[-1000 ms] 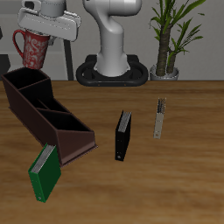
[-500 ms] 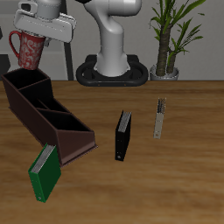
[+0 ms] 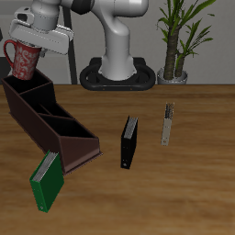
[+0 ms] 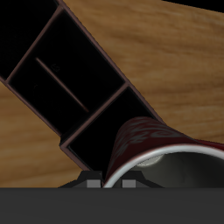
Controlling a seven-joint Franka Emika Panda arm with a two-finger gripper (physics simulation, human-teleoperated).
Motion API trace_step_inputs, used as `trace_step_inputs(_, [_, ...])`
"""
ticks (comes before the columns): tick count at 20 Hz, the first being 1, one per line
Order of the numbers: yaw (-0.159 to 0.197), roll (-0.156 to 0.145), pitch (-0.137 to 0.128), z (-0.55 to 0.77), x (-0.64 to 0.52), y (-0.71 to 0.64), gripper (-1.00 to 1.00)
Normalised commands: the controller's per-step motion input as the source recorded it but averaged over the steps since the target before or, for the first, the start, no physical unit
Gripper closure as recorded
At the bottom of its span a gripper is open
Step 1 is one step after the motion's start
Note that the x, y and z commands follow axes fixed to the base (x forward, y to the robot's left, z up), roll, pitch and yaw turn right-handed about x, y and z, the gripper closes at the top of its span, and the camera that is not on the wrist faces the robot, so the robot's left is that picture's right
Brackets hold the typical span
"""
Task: Place the red mug into the right desk caddy's right compartment
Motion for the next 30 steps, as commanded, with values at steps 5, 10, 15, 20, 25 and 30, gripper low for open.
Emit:
trace_step_inputs(5, [-0.026,-0.030,-0.013,-0.21,-0.12,-0.15,1.00])
trace_step_inputs(10, [-0.031,-0.026,-0.001,-0.18,-0.05,-0.09,1.00])
trace_step_inputs(15, [-0.025,-0.016,0.007,-0.17,0.01,-0.05,1.00])
trace_step_inputs(20, [-0.024,-0.004,0.040,-0.29,0.13,-0.01,1.00])
trace_step_inputs(25, [-0.016,0.006,0.050,-0.35,0.16,0.05,1.00])
trace_step_inputs(30, [-0.032,0.001,0.046,-0.27,0.11,0.04,1.00])
